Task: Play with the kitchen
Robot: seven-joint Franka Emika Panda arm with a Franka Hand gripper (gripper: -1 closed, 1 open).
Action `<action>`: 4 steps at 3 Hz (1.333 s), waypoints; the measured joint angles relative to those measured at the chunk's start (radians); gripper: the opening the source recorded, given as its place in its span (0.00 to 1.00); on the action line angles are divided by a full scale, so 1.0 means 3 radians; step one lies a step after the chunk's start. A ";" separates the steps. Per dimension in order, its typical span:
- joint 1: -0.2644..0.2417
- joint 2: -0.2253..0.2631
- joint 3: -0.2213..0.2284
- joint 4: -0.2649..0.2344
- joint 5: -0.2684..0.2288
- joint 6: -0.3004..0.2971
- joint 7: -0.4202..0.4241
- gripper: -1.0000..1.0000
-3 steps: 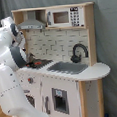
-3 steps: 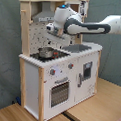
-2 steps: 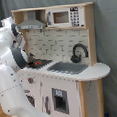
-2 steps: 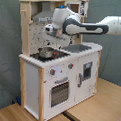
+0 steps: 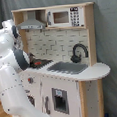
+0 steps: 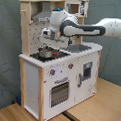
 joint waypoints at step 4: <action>-0.0218 -0.0121 0.0108 0.0025 0.0126 -0.0130 -0.0674 0.00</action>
